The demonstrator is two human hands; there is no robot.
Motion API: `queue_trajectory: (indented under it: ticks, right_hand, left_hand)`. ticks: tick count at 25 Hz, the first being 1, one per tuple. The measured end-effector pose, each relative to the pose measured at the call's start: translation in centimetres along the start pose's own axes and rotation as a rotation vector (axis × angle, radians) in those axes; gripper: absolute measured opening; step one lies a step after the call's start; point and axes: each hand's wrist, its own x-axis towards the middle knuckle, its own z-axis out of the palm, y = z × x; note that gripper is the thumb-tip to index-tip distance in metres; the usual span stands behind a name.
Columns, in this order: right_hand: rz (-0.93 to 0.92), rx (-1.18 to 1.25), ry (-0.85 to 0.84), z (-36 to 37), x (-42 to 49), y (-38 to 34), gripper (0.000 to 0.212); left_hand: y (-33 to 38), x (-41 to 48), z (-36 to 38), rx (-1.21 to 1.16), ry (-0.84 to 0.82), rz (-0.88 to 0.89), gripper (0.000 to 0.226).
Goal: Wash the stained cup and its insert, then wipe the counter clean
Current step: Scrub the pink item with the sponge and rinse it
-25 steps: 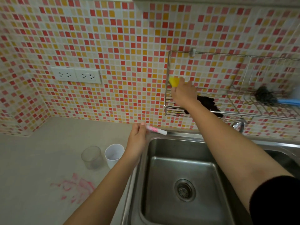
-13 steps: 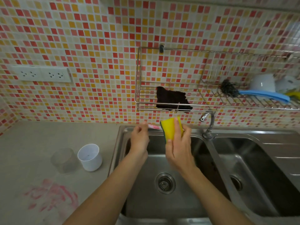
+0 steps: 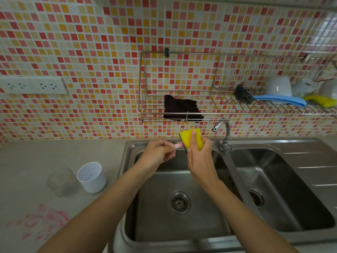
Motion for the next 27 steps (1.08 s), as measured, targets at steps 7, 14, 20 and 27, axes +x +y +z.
queue_trajectory:
  ticks: [7, 14, 20, 27]
  right_hand:
    - [0.156, 0.153, -0.036, 0.9, -0.3, -0.4, 0.056]
    - [0.107, 0.111, -0.020, 1.2, -0.8, -0.5, 0.064]
    - [0.048, 0.081, -0.057, 0.5, -0.6, -0.2, 0.071]
    - [0.052, 0.031, -0.073, 0.0, -0.9, -0.3, 0.069]
  left_hand:
    - [-2.1, 0.1, 0.3, 0.195, 0.170, 0.272, 0.010]
    - [-2.0, 0.2, 0.7, 0.093, 0.193, 0.210, 0.014]
    - [-1.2, 0.0, 0.9, -0.283, 0.122, -0.034, 0.010]
    - [-0.8, 0.0, 0.3, -0.651, 0.030, -0.400, 0.012]
